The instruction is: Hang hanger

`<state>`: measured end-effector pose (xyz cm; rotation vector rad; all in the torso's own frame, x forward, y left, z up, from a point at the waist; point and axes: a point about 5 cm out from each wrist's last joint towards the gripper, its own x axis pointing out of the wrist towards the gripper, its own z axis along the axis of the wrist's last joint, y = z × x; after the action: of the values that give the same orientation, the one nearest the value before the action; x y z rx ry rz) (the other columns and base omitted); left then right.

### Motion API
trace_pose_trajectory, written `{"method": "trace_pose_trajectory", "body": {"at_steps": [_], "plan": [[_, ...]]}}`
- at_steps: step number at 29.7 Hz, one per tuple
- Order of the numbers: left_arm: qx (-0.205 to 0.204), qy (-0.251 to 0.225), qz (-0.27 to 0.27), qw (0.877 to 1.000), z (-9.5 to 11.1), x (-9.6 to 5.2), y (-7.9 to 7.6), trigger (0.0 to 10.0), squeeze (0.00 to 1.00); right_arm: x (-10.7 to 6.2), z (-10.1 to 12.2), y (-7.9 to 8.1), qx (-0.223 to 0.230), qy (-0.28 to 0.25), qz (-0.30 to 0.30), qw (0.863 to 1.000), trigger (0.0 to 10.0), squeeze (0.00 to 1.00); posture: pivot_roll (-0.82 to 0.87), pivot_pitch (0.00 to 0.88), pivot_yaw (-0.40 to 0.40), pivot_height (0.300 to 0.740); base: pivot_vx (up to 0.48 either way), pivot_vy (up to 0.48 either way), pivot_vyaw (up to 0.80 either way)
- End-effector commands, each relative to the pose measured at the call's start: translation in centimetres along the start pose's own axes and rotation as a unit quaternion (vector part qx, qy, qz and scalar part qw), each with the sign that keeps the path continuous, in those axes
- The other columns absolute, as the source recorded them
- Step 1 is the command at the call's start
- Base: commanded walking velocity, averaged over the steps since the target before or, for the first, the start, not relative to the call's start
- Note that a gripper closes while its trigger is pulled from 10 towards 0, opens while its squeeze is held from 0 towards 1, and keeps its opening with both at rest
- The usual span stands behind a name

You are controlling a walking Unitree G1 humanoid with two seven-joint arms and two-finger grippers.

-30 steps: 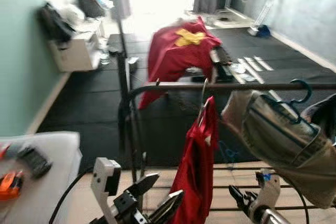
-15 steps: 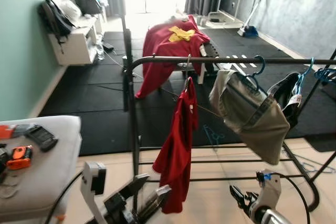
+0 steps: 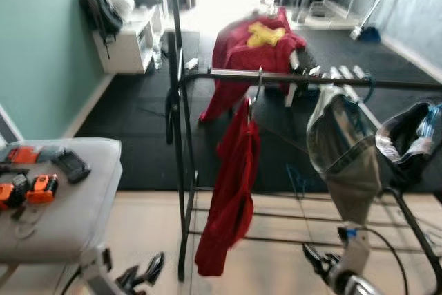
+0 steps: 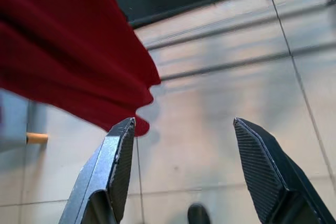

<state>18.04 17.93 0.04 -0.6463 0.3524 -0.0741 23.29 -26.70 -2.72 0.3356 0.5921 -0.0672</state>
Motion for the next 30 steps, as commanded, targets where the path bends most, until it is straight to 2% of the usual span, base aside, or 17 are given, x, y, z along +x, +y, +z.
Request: {"method": "trace_pose_trajectory", "body": {"at_steps": [1, 8, 9, 11, 14, 15, 16, 17, 19, 21, 22, 23, 24, 25, 26, 29, 30], "plan": [[0.002, 0.001, 0.022, 1.000, -0.1, -0.4, 1.3, 10.0, 0.00, 0.1, -0.5, 0.5, 0.000, 0.009, 0.007, 1.000, 10.0, 0.00, -0.06, 0.000, -0.010, 0.740, 0.259, -0.401, 0.00], [0.015, -0.001, 0.009, 1.000, -0.2, 0.1, 1.3, 10.0, 0.00, 0.2, -0.5, 0.6, 0.000, 0.009, 0.007, 1.000, 10.0, 0.00, -0.06, 0.000, -0.006, 0.740, 0.261, -0.399, 0.00], [0.035, -0.012, -0.003, 0.999, 0.1, 0.4, 1.1, 10.0, 0.00, 0.2, -0.6, 0.6, -0.001, 0.009, 0.007, 1.000, 10.0, 0.00, -0.07, 0.000, -0.003, 0.740, 0.266, -0.398, 0.00], [0.072, -0.038, -0.046, 0.996, 1.5, 0.6, 0.2, 10.0, 0.00, 0.2, -0.6, 0.6, -0.001, 0.009, 0.007, 1.000, 10.0, 0.00, -0.07, 0.000, -0.004, 0.740, 0.270, -0.394, 0.00], [0.111, -0.072, -0.156, 0.979, 5.3, -0.3, -2.3, 10.0, 0.00, 0.2, -0.6, 0.6, 0.000, 0.009, 0.008, 1.000, 10.0, 0.00, -0.06, 0.000, -0.001, 0.740, 0.281, -0.386, 0.00], [0.131, -0.091, -0.164, 0.973, 7.3, -0.9, -2.3, 10.0, 0.00, 0.2, -0.6, 0.6, 0.001, 0.010, 0.009, 1.000, 10.0, 0.00, -0.06, 0.000, 0.002, 0.740, 0.292, -0.375, 0.00], [0.131, -0.091, -0.164, 0.973, 7.3, -0.9, -2.3, 10.0, 0.00, 0.2, -0.6, 0.6, 0.001, 0.010, 0.009, 1.000, 10.0, 0.00, -0.06, 0.000, 0.002, 0.740, 0.292, -0.375, 0.00], [0.144, -0.104, -0.163, 0.970, 8.5, -1.2, -2.2, 10.0, 0.00, 0.2, -0.6, 0.7, 0.001, 0.010, 0.010, 1.000, 10.0, 0.00, -0.06, 0.000, 0.004, 0.740, 0.292, -0.375, 0.00], [0.168, -0.135, -0.107, 0.971, 11.2, -2.1, -0.1, 10.0, 0.00, 0.2, -0.7, 0.7, 0.003, 0.010, 0.011, 1.000, 10.0, 0.00, -0.06, 0.000, 0.006, 0.740, 0.292, -0.375, 0.00], [0.175, -0.145, -0.087, 0.970, 11.9, -2.3, 0.7, 10.0, 0.00, 0.2, -0.7, 0.7, 0.003, 0.010, 0.011, 1.000, 10.0, 0.00, -0.06, 0.000, 0.006, 0.740, 0.292, -0.375, 0.00], [0.178, -0.145, -0.046, 0.972, 11.9, -2.9, 2.3, 10.0, 0.00, 0.2, -0.7, 0.7, 0.004, 0.010, 0.012, 1.000, 10.0, 0.00, -0.06, 0.000, 0.008, 0.740, 0.000, -0.300, 0.00], [0.178, -0.145, -0.046, 0.972, 11.9, -2.9, 2.3, 10.0, 0.00, 0.2, -0.7, 0.7, 0.004, 0.010, 0.012, 1.000, 10.0, 0.00, -0.06, 0.000, 0.008, 0.740, 0.000, -0.300, 0.00], [0.179, -0.144, -0.016, 0.973, 11.9, -3.4, 3.4, 10.0, 0.00, 0.2, -0.7, 0.8, 0.004, 0.010, 0.012, 1.000, 10.0, 0.00, -0.06, 0.000, 0.008, 0.740, 0.000, -0.300, 0.00], [0.179, -0.144, -0.016, 0.973, 11.9, -3.4, 3.4, 10.0, 0.00, 0.2, -0.7, 0.8, 0.004, 0.010, 0.012, 1.000, 10.0, 0.00, -0.06, 0.000, 0.008, 0.740, 0.000, -0.300, 0.00], [0.180, -0.143, 0.003, 0.973, 11.9, -3.7, 4.2, 10.0, 0.00, 0.2, -0.7, 0.8, 0.004, 0.010, 0.013, 1.000, 10.0, 0.00, -0.06, 0.000, 0.008, 0.740, 0.000, -0.300, 0.00], [0.120, -0.135, 0.121, 0.976, 10.5, -5.2, 7.6, 10.0, 0.00, 0.2, -0.8, 0.8, 0.004, 0.012, 0.015, 1.000, 10.0, 0.00, -0.05, 0.000, 0.001, 0.740, 0.000, 0.000, 0.00], [0.120, -0.135, 0.121, 0.976, 10.5, -5.2, 7.6, 10.0, 0.00, 0.2, -0.8, 0.8, 0.004, 0.012, 0.015, 1.000, 10.0, 0.00, -0.05, 0.000, 0.001, 0.740, 0.000, 0.000, 0.00]]}}
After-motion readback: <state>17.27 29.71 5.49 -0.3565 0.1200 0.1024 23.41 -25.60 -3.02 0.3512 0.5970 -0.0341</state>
